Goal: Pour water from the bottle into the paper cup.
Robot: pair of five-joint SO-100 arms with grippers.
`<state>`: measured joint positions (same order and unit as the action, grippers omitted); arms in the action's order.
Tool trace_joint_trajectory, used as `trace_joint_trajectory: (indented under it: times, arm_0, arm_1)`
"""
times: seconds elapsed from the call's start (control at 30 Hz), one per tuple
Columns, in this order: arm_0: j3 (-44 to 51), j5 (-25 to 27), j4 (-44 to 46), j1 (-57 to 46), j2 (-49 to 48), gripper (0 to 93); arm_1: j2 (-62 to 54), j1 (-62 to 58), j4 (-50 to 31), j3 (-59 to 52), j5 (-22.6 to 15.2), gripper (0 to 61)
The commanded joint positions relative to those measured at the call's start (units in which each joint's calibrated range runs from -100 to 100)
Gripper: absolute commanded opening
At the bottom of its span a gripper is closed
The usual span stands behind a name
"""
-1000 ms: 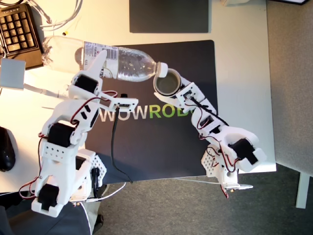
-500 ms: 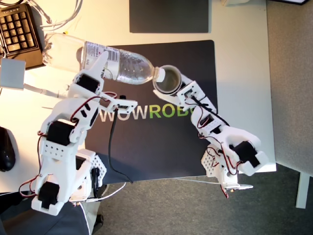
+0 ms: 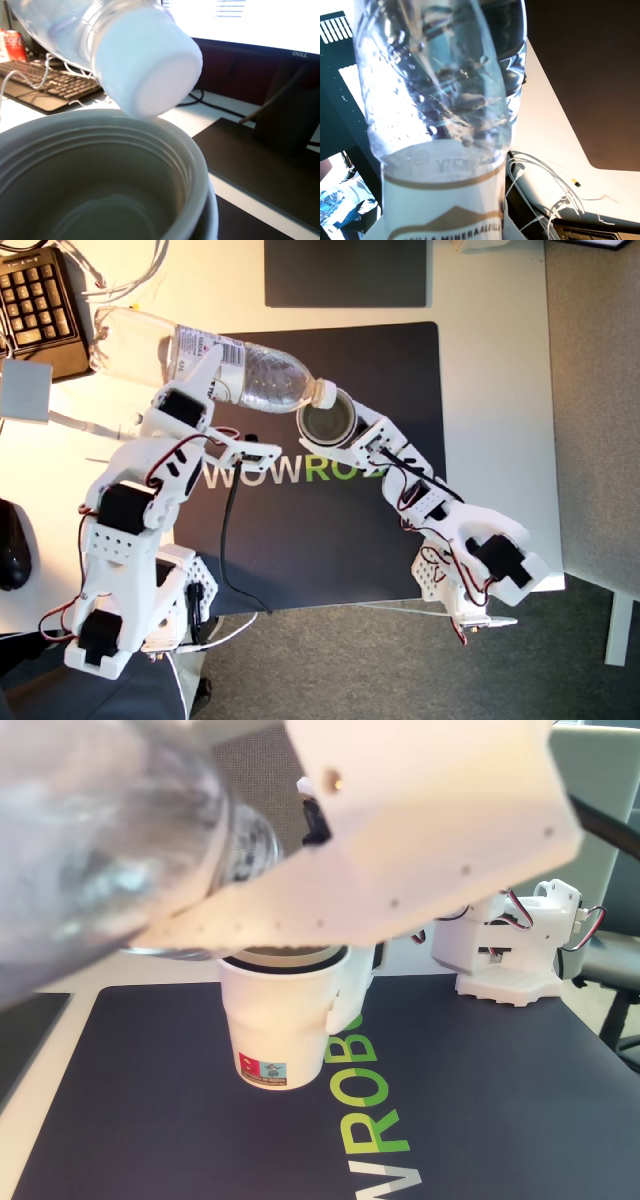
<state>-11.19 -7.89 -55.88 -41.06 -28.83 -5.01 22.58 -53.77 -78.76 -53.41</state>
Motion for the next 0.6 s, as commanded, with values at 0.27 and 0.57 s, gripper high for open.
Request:
trace_joint_trajectory:
  times: [0.27,0.57]
  arm_0:
    - [7.0,-0.3,0.0,0.0,-2.3,0.0]
    - [5.4,-0.2,-0.1,-0.8,-3.1,0.0]
  arm_1:
    - [-3.2,0.3,0.3,9.7,0.2,0.1]
    - [-1.6,-0.4,5.1,13.7,0.3,0.1]
